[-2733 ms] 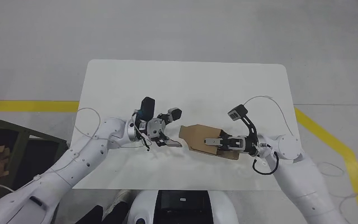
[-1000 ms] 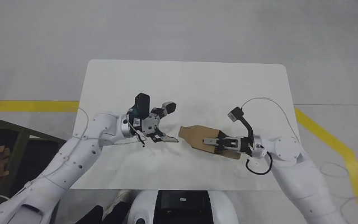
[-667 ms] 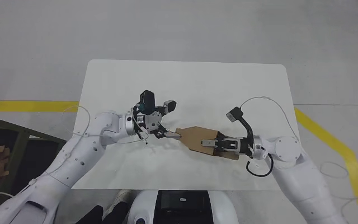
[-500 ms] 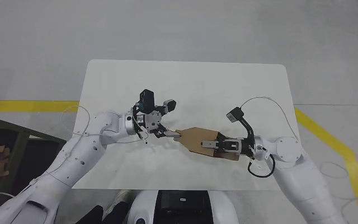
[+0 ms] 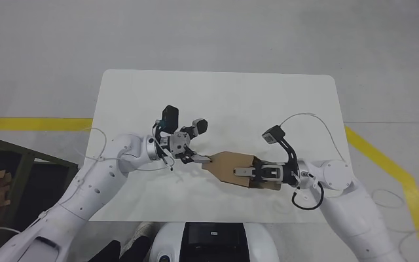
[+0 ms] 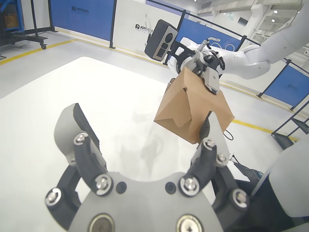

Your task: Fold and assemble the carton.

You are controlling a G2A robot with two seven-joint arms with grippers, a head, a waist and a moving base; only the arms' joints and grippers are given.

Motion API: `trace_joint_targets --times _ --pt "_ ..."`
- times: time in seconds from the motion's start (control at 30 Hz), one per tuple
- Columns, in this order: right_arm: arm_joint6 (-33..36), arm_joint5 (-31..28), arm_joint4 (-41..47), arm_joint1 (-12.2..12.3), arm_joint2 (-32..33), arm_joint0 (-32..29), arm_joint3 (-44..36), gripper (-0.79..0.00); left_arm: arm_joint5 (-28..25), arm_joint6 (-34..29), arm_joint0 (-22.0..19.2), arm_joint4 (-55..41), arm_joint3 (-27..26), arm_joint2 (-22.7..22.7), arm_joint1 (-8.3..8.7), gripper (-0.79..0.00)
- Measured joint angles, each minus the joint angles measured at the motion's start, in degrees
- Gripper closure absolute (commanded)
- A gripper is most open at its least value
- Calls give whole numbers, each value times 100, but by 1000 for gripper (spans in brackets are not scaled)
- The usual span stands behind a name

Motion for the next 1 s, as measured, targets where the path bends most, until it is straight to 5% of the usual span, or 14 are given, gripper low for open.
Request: trace_joint_targets --times 1.0 --pt "235 -30 246 -19 -95 97 -52 0 0 -22 -85 -454 -62 147 -12 -785"
